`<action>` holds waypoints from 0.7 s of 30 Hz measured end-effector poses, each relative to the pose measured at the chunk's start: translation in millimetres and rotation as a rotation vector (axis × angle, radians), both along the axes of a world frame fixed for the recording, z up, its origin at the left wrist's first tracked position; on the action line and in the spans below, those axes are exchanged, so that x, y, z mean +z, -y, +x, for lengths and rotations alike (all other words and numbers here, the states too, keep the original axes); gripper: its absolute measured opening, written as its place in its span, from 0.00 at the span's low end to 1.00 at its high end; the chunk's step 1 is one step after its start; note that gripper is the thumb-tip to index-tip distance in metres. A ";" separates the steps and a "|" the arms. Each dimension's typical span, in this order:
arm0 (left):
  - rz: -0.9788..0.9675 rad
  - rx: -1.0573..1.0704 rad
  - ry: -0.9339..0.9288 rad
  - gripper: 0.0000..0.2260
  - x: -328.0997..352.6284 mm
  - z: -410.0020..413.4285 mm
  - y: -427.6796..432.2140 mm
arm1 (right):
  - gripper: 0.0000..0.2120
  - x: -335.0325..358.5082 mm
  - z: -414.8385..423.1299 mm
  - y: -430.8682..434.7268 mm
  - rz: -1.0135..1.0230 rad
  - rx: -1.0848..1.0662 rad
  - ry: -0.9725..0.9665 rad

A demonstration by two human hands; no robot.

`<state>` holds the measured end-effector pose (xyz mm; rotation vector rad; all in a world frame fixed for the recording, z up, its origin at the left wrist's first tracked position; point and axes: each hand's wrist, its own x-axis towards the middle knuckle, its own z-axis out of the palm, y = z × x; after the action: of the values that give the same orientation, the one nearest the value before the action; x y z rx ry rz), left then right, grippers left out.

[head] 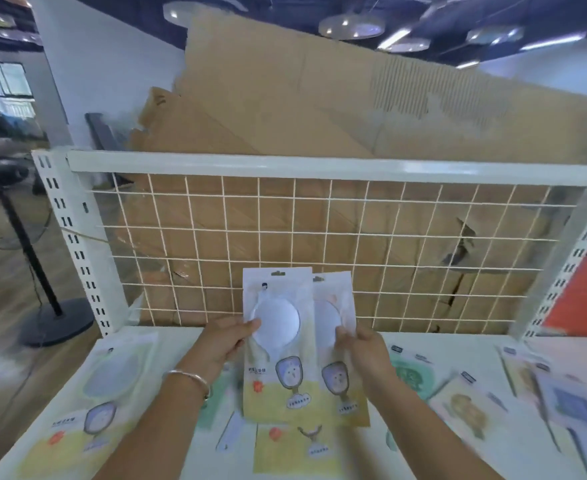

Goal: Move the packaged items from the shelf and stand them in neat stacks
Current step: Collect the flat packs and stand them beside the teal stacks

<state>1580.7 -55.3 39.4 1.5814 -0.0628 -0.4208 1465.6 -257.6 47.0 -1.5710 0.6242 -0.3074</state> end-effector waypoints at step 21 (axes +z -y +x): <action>-0.250 -0.345 0.266 0.13 30.0 -280.1 322.6 | 0.16 30.0 -359.0 246.0 -0.236 -0.797 0.173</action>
<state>1300.6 -377.9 69.4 1.3704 -0.5781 -0.4477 1106.6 -503.5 77.0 -1.4304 1.0899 -1.1329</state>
